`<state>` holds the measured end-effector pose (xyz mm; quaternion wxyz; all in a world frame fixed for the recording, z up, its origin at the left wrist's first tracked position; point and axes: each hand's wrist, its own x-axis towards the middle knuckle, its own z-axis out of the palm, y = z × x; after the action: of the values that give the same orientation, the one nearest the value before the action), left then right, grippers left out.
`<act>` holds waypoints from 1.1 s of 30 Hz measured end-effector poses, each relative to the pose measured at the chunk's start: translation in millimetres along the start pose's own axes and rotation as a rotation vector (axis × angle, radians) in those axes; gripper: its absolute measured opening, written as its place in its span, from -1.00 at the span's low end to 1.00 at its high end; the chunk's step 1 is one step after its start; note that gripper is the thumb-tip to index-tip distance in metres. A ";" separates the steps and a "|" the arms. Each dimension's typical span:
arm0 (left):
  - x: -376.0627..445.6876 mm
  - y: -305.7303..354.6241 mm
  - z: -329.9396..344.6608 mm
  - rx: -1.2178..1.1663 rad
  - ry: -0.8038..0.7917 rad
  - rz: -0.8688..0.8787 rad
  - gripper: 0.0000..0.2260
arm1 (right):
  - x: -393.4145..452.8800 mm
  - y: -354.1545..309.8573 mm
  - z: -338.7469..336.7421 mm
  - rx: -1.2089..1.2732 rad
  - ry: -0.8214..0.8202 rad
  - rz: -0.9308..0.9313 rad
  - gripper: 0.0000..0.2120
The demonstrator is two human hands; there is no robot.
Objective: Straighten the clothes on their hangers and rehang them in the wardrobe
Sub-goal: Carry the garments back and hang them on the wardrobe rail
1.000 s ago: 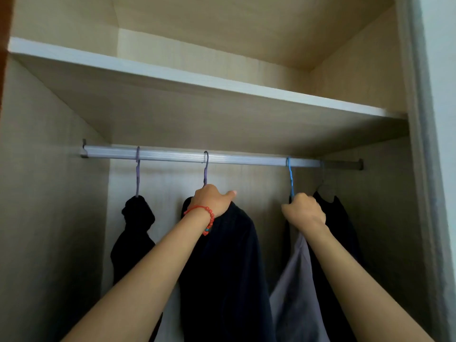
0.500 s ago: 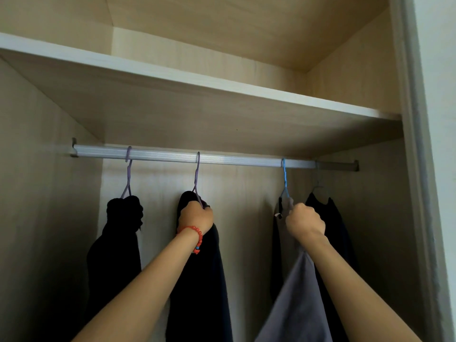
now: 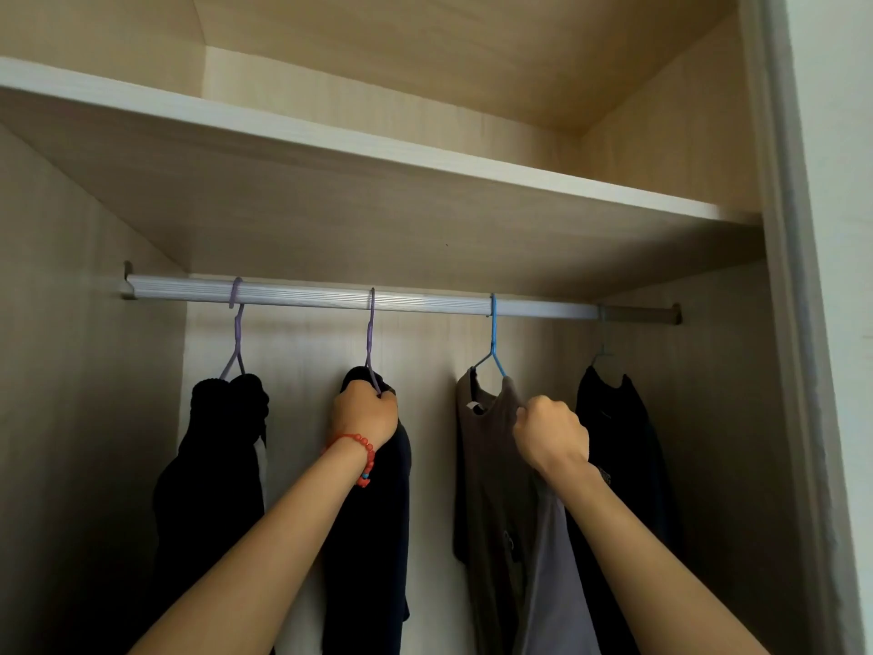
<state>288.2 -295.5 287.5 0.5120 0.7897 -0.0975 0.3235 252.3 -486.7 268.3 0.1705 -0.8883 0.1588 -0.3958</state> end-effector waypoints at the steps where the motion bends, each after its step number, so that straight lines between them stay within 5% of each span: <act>1: 0.1 -0.4 -0.2 0.000 -0.001 0.000 -0.64 | -0.4 0.3 0.6 0.002 0.003 -0.010 -0.70; 33: -7.2 5.4 -7.7 0.007 -0.024 -0.011 -0.63 | 1.6 6.6 0.9 0.076 0.006 0.060 -0.72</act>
<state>276.8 -292.6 289.1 0.5099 0.7958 -0.0979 0.3116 253.0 -493.0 266.0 0.2155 -0.8748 0.1707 -0.3989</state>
